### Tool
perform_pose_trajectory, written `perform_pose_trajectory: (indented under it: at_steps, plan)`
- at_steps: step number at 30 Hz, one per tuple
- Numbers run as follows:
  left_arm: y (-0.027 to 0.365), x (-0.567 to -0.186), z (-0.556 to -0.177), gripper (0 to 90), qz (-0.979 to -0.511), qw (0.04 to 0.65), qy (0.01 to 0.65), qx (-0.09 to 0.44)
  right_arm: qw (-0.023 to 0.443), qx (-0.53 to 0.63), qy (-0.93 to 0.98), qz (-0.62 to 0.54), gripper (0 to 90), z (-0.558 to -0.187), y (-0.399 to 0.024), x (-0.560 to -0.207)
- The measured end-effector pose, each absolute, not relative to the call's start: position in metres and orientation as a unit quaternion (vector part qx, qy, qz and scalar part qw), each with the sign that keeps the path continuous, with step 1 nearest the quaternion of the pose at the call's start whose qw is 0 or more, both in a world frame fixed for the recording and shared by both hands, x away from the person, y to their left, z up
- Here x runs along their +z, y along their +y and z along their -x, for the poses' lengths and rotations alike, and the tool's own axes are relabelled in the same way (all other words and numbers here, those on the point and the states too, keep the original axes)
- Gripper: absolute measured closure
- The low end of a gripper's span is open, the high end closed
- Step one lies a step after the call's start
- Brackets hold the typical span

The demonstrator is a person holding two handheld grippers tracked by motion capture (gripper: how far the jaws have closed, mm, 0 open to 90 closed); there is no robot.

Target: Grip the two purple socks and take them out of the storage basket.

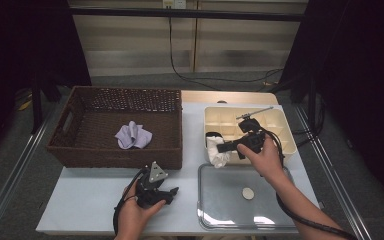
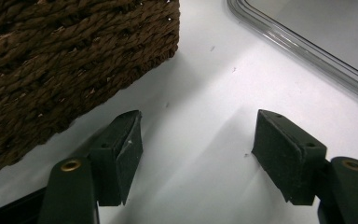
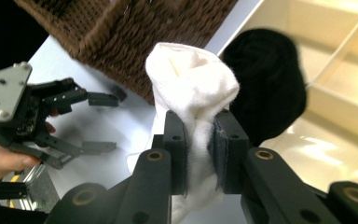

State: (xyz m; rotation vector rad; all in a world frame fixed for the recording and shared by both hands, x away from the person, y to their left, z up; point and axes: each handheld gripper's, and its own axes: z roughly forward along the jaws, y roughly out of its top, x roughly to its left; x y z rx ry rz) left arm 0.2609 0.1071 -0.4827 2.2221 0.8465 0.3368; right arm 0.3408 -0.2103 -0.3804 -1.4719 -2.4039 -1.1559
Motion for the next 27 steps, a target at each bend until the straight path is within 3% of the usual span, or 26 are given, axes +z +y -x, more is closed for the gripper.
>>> perform_pose_trajectory:
  at_steps: [27]
  plan:
    - [0.110,-0.486,-0.259,31.9,-0.857,0.376,0.325,0.135,0.004,-0.349,-0.763,0.544,76.9,-0.384,-0.260,-0.370]
